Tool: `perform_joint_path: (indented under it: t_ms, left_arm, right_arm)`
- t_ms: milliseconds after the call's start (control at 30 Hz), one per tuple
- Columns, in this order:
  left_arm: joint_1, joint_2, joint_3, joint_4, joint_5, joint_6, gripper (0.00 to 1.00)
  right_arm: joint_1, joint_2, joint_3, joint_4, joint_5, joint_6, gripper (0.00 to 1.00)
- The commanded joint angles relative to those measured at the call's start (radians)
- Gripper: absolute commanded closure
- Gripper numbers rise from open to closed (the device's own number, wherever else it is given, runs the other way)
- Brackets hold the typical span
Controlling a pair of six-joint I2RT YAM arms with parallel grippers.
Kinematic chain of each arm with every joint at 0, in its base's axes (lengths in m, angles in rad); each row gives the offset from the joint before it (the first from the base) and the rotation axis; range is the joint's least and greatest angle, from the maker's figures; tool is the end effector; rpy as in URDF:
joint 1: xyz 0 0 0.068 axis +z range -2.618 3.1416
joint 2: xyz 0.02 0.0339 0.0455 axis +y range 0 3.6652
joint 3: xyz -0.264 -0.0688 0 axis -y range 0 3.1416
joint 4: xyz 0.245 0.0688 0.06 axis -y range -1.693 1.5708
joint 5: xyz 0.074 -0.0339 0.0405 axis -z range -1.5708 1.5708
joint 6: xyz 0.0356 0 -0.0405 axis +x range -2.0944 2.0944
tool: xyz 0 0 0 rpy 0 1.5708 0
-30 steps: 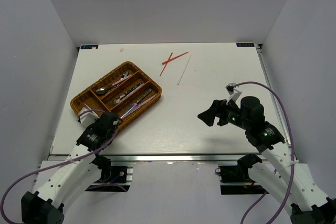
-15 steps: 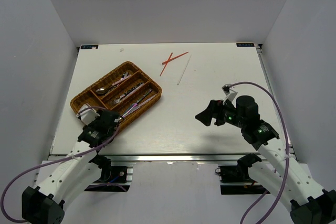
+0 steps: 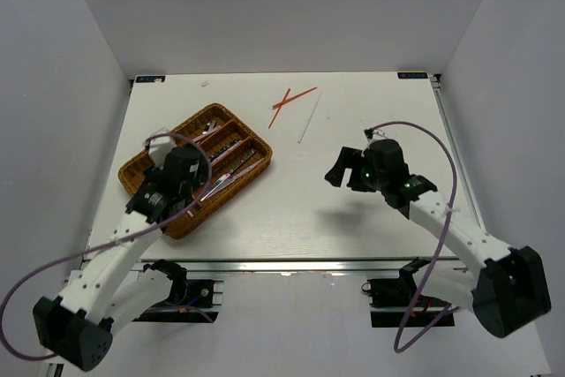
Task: Sort the eating utensils into containers
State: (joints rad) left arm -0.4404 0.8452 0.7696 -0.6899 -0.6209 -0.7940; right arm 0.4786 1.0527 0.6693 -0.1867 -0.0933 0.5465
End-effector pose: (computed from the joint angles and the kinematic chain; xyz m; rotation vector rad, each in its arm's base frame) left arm 0.1607 -0.0528 0.2810 -0.6673 2.0645 0.0325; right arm 0.2036 0.1094 0.2478 0.0187 2.2204 0.6855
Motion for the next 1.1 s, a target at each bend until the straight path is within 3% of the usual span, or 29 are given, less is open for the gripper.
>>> perform_joint_path:
  t_ms: [0, 100, 300, 467, 533, 633, 800, 1067]
  left_arm:
    - [-0.001, 0.154, 0.104, 0.139, 0.227, 0.221, 0.02]
    - [-0.011, 0.319, 0.248, 0.210, 0.390, 0.313, 0.02]
    - [-0.093, 0.805, 0.587, 0.323, 0.518, 0.438, 0.02]
    - [-0.149, 1.201, 1.060, 0.178, 0.543, 0.539, 0.11]
    - [-0.161, 1.377, 1.277, 0.077, 0.533, 0.556, 0.24]
    - [-0.162, 1.541, 1.480, -0.013, 0.530, 0.556, 0.26]
    - [-0.162, 1.626, 1.518, 0.003, 0.559, 0.582, 0.29]
    - [-0.165, 1.667, 1.478, 0.020, 0.572, 0.605, 0.40]
  right_arm:
    - [0.008, 0.056, 0.099, 0.039, 0.205, 0.039, 0.11]
    - [0.006, 0.006, 0.090, 0.033, 0.269, 0.041, 0.11]
    - [0.000, -0.152, 0.078, -0.111, 0.277, -0.034, 0.11]
    - [-0.005, -0.296, 0.019, -0.194, 0.241, -0.060, 0.12]
    - [-0.006, -0.344, 0.019, -0.242, 0.241, -0.079, 0.12]
    - [-0.008, -0.410, 0.023, -0.298, 0.227, -0.088, 0.14]
    - [-0.008, -0.513, 0.019, -0.327, 0.188, -0.094, 0.16]
    - [-0.008, -0.534, 0.044, -0.370, 0.172, -0.128, 0.16]
